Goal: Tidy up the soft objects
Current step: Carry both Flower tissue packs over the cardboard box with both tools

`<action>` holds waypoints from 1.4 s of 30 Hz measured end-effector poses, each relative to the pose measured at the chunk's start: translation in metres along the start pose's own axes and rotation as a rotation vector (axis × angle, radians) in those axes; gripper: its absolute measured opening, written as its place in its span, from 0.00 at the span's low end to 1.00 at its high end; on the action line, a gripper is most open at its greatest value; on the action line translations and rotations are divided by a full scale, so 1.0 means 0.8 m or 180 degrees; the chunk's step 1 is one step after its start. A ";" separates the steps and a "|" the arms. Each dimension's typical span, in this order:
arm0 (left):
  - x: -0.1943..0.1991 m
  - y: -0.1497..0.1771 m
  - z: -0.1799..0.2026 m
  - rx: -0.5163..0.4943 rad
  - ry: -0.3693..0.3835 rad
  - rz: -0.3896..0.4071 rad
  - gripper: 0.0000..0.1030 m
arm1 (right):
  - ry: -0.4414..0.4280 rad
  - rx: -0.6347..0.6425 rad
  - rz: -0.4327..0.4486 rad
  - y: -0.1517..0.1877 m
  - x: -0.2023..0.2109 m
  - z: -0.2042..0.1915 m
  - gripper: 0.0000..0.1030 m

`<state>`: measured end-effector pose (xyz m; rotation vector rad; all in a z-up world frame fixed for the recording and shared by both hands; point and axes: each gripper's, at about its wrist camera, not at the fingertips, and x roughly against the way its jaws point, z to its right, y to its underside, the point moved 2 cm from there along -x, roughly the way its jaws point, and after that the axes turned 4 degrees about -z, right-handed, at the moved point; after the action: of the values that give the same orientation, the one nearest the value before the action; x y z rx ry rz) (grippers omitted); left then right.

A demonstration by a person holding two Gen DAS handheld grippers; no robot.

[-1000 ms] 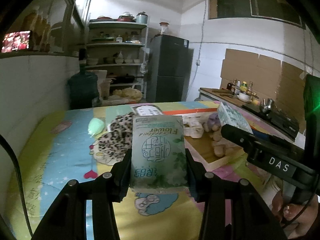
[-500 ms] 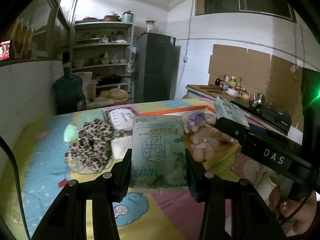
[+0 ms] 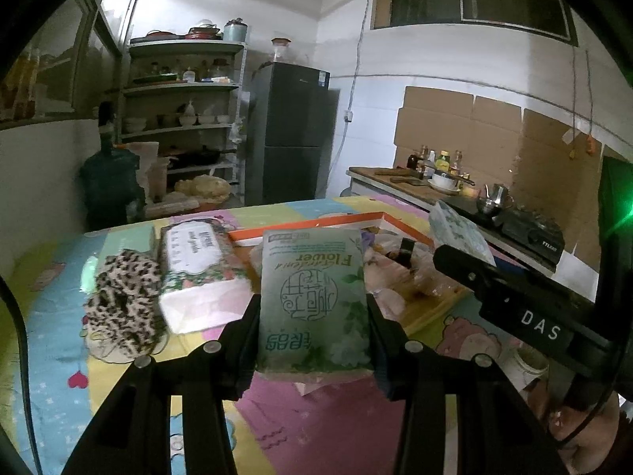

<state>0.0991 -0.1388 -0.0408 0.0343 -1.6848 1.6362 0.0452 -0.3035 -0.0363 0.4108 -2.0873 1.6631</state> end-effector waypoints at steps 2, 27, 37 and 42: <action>-0.006 0.001 0.003 0.0009 0.0021 -0.0007 0.46 | 0.0032 -0.0033 0.0002 -0.001 0.000 0.010 0.58; -0.078 -0.041 0.034 0.0098 0.0164 -0.0013 0.46 | 0.0270 -0.0163 0.0083 -0.039 -0.039 0.085 0.58; -0.105 -0.048 0.042 0.0112 0.0144 -0.0116 0.46 | 0.0175 -0.0107 -0.0022 -0.051 -0.075 0.097 0.58; -0.118 -0.048 0.043 0.0139 0.0125 -0.0188 0.46 | 0.0080 -0.0082 -0.0138 -0.055 -0.095 0.099 0.58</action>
<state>0.1684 -0.2201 -0.0543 0.0723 -1.6036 1.6195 0.1197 -0.3933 -0.0526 0.4218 -2.0649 1.6068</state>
